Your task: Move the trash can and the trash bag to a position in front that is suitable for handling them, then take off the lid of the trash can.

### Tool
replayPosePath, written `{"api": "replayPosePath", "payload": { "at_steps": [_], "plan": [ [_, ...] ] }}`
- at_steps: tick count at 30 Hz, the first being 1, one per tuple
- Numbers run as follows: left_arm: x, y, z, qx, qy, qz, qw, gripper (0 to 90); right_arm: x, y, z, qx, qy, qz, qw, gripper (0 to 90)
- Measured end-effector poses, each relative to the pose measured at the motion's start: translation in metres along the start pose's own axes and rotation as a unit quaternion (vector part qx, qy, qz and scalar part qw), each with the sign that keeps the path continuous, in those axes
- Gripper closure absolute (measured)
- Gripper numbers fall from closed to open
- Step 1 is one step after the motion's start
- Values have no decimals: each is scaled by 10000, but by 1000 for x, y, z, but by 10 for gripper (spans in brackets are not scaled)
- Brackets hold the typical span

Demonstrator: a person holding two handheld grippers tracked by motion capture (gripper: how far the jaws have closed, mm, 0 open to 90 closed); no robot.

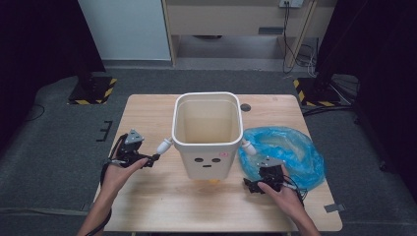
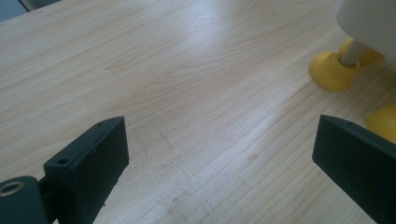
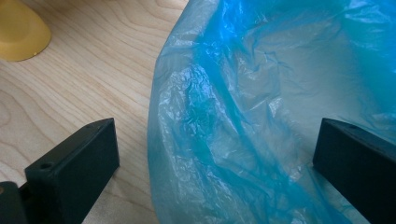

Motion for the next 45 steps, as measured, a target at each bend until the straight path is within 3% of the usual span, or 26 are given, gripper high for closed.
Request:
{"api": "replayPosePath", "payload": {
  "at_steps": [16, 25, 35, 45],
  "plan": [
    [-20, -31, -3, 157, 146, 177, 9996, 28, 1, 0, 1, -5, -17, 16, 10000, 5],
    [-24, -40, -12, 93, 144, 236, 9996, 27, 1, -1, 1, -20, -11, 21, 10000, 6],
    [-33, -49, -14, 95, 176, 236, 9995, 29, 1, -1, 1, -29, -41, 28, 10000, 7],
    [-58, -73, -11, 140, 238, 439, 9987, 30, 1, -1, 2, -50, -48, 27, 10000, 7]
  ]
}}
Point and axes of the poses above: each handheld gripper's, and its own axes: y roughly forward along the jaws, x roughly out of its underside, z roughly to its right, the point moved 3 cm from there along y, roughly forward along the jaws, and after that the axes turned 4 degrees about -y, right-handed, at the moved point
